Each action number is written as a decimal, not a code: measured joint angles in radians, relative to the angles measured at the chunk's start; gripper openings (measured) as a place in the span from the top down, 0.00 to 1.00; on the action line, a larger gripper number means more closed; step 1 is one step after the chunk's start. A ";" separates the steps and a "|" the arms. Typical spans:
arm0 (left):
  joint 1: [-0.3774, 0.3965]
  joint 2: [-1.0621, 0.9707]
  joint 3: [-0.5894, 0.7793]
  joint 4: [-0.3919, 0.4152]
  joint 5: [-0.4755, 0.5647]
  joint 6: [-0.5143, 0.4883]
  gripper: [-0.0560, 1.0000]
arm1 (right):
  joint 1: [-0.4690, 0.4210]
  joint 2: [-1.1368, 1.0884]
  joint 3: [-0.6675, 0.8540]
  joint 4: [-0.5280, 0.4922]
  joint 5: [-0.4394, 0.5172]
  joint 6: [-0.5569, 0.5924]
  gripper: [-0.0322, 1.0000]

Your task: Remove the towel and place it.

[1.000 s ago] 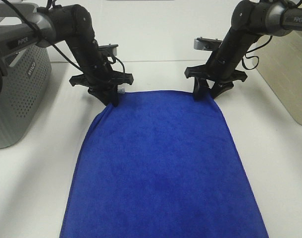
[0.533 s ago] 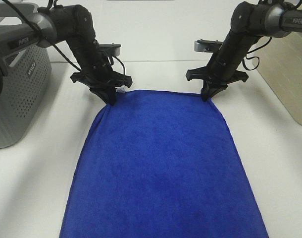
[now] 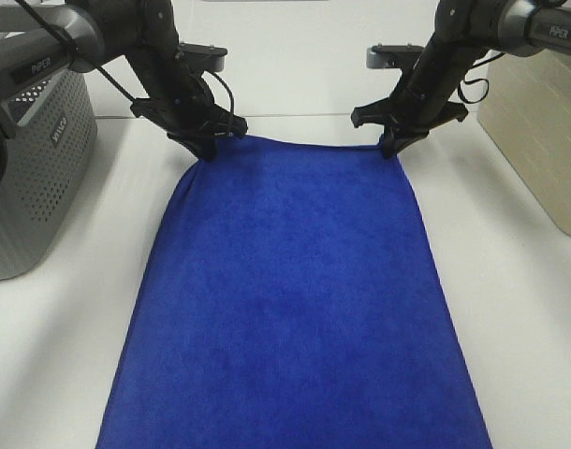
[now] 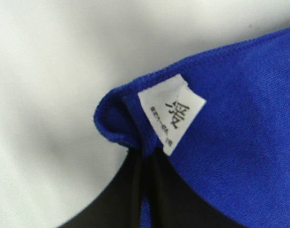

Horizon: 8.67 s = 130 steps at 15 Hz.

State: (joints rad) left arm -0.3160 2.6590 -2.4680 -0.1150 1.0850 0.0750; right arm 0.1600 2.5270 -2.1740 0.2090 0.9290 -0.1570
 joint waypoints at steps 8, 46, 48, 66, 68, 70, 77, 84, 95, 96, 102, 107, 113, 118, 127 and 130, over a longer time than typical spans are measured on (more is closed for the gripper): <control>0.000 0.000 -0.002 0.089 -0.334 0.000 0.93 | 0.000 0.000 -0.077 -0.012 -0.241 -0.071 0.95; 0.000 0.072 -0.003 0.304 -0.593 0.001 0.25 | -0.013 0.015 -0.081 -0.020 -0.347 -0.098 0.18; 0.000 -0.034 -0.008 0.277 -0.328 0.000 0.24 | -0.013 -0.073 -0.081 0.031 -0.130 -0.074 0.18; 0.317 -0.492 0.035 0.148 0.131 -0.108 0.24 | -0.271 -0.547 -0.082 -0.017 0.289 0.133 0.18; 0.371 -0.494 0.040 0.120 0.131 -0.105 0.24 | -0.280 -0.548 -0.082 -0.045 0.289 0.132 0.18; 0.382 -0.497 0.041 0.115 0.131 -0.094 0.24 | -0.269 -0.548 -0.081 -0.063 0.289 0.123 0.18; 0.382 -0.902 0.689 0.126 0.129 -0.093 0.24 | -0.267 -0.987 0.563 -0.061 0.287 0.105 0.18; 0.382 -1.548 1.303 0.222 0.135 -0.090 0.24 | -0.267 -1.761 1.226 -0.089 0.290 0.108 0.18; 0.382 -2.390 1.837 0.245 0.019 -0.004 0.24 | -0.267 -2.447 1.503 -0.123 0.292 0.078 0.18; 0.382 -2.454 1.856 0.245 0.019 0.000 0.24 | -0.267 -2.487 1.503 -0.123 0.292 0.074 0.18; 0.382 -2.664 1.945 0.187 0.011 0.004 0.24 | -0.267 -2.532 1.587 -0.114 0.291 0.033 0.19; 0.382 -2.665 1.948 0.186 -0.004 0.004 0.24 | -0.267 -2.532 1.698 -0.058 0.228 -0.013 0.19; 0.382 -2.665 1.951 0.185 -0.004 0.004 0.24 | -0.175 -2.532 1.710 -0.039 0.203 -0.027 0.19; 0.382 -2.665 1.951 0.176 -0.004 0.004 0.24 | -0.175 -2.532 1.713 -0.038 0.188 -0.027 0.19; 0.382 -2.665 1.951 0.115 -0.004 0.003 0.24 | -0.175 -2.532 1.713 -0.038 0.188 -0.027 0.19; 0.382 -2.665 1.951 0.115 -0.004 0.003 0.24 | -0.175 -2.532 1.713 -0.038 0.188 -0.027 0.19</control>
State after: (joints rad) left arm 0.0660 -0.0060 -0.5170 0.0000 1.0810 0.0780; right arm -0.0150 -0.0050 -0.4610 0.1710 1.1170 -0.1840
